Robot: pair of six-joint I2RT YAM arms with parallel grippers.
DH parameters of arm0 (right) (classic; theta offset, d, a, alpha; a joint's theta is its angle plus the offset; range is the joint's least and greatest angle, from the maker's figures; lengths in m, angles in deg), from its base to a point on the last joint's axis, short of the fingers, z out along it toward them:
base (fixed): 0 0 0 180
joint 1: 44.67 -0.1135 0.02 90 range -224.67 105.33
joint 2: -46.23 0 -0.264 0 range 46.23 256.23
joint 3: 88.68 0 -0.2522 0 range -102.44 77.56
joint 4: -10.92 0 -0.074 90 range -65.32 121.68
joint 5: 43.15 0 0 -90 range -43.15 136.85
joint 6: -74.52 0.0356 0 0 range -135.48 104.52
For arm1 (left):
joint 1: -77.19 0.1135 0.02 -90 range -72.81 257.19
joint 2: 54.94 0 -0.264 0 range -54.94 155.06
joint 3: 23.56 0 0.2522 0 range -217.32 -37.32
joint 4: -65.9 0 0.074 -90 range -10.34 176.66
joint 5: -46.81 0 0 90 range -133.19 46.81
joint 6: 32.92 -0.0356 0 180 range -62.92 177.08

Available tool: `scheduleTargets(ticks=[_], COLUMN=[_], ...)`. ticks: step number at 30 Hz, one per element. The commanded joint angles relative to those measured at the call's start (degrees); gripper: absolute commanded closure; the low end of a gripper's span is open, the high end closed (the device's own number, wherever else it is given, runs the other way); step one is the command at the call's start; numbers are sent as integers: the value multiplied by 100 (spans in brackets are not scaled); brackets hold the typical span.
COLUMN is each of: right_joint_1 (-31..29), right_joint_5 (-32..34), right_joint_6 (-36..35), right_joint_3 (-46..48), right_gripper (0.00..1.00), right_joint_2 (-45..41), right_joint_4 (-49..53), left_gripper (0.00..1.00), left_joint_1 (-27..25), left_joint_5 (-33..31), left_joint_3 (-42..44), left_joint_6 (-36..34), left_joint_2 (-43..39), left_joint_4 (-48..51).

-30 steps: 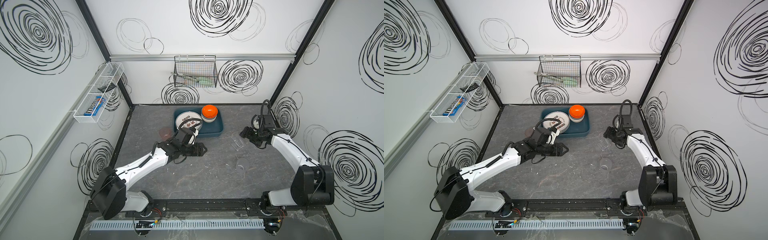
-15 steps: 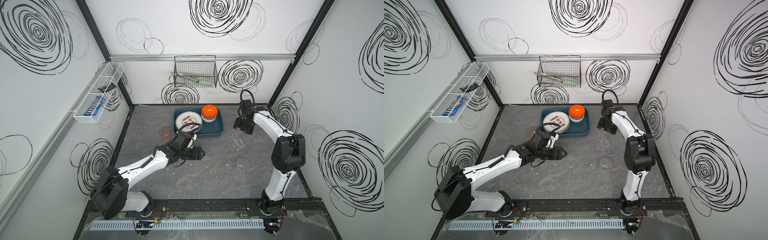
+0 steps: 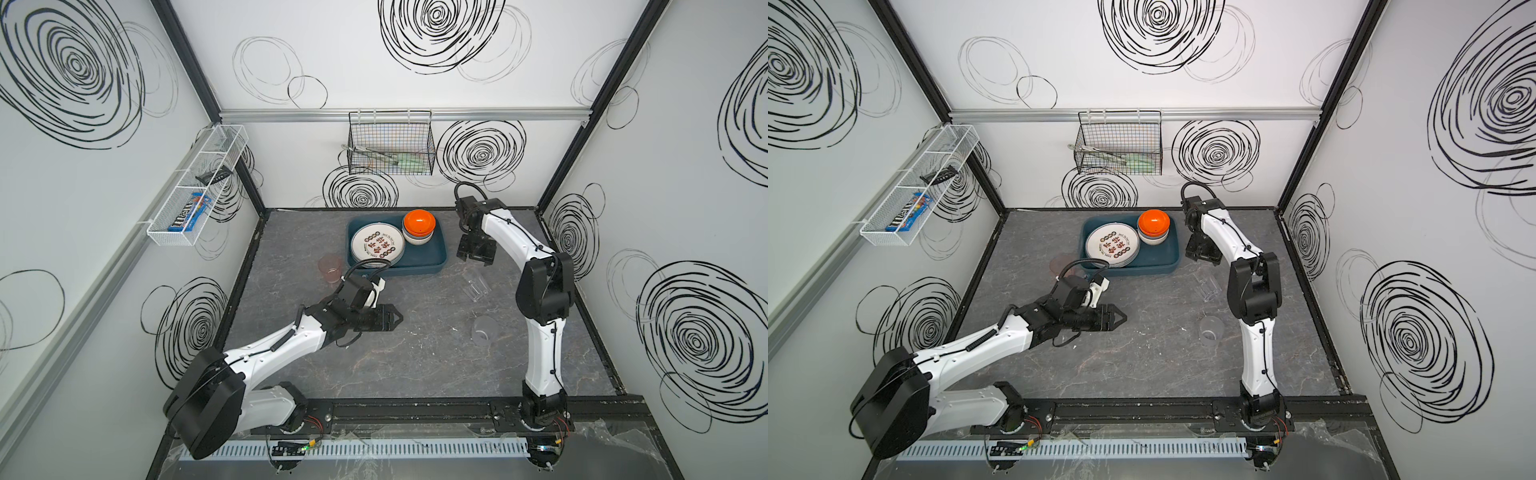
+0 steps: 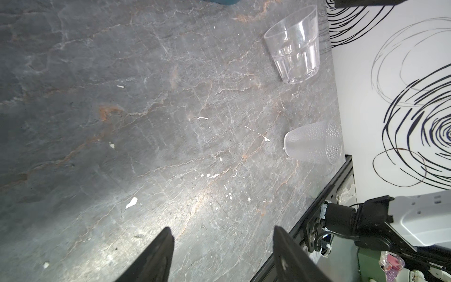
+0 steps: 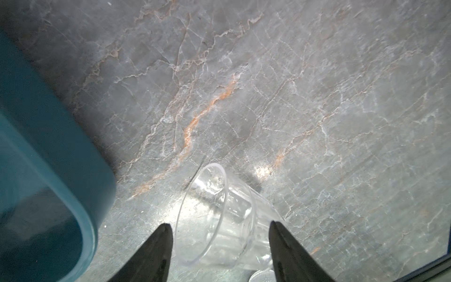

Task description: Place the mixed dishes into the plastic bin

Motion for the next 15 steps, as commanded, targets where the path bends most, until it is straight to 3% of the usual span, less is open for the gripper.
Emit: scheduleTargets(ticks=[1,15], right_joint_1=[-126,-242], right_joint_5=[250,380], right_joint_6=[212,236], right_joint_3=[-198,-75], right_gripper=[33,36], right_joint_2=[125,380], right_joint_4=[601,604], left_gripper=[32,32], left_joint_1=[110,387], left_joint_5=[205,426], left_joint_3=[119,512], left_joint_6=[-13,31], left_joint_2=[-122,-374], left_joint_4=[-425,-652])
